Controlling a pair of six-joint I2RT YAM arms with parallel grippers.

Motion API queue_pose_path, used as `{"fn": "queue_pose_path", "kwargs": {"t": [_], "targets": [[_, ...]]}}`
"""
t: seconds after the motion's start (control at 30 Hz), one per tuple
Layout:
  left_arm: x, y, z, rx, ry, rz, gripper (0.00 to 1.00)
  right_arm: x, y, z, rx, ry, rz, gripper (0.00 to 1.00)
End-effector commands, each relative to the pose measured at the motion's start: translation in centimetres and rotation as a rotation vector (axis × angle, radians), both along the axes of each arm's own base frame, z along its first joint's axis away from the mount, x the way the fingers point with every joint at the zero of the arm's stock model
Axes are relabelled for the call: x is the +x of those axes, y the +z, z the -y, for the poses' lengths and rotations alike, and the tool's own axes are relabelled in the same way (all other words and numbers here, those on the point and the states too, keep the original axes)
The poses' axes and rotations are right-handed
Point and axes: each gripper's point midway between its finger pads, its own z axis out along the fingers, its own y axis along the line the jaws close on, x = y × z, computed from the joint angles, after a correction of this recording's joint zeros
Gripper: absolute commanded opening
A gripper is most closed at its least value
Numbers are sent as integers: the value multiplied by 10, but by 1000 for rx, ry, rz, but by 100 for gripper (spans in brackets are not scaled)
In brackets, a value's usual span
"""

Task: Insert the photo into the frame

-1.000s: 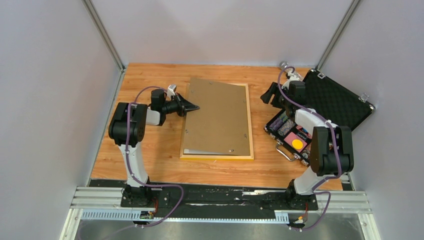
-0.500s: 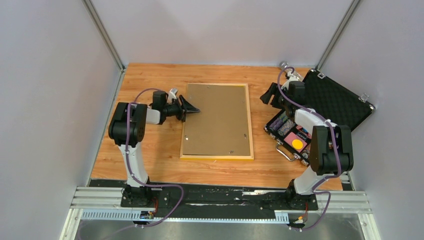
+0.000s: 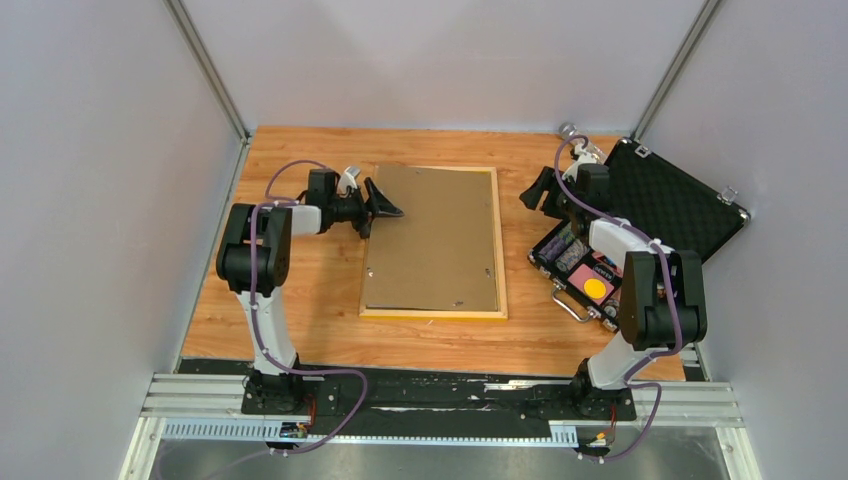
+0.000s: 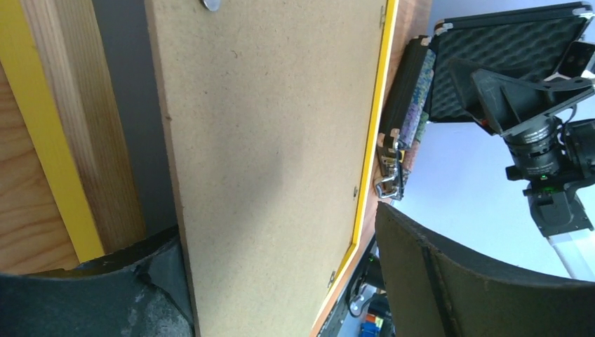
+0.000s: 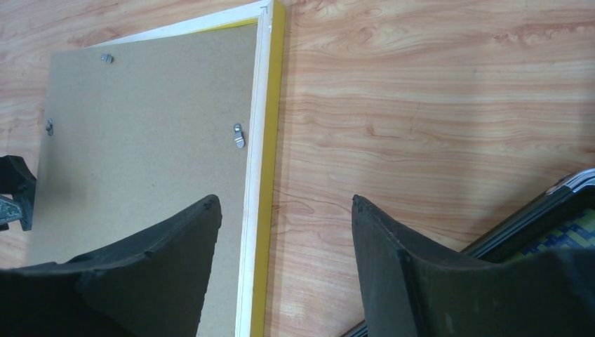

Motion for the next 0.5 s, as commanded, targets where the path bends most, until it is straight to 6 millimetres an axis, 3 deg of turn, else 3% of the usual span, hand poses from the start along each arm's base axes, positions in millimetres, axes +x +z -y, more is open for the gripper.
{"fn": "queue_pose_path", "kwargs": {"t": [0.0,0.27,0.47], "targets": [[-1,23,8,34,-50,79,86,7,9,0,17,-1,41,67],[-11,28,19,33,-84,77,93,7,10,0,18,1,43,67],[-9,32,13,109,-85,77,99,7,11,0,19,0,46,67]]}}
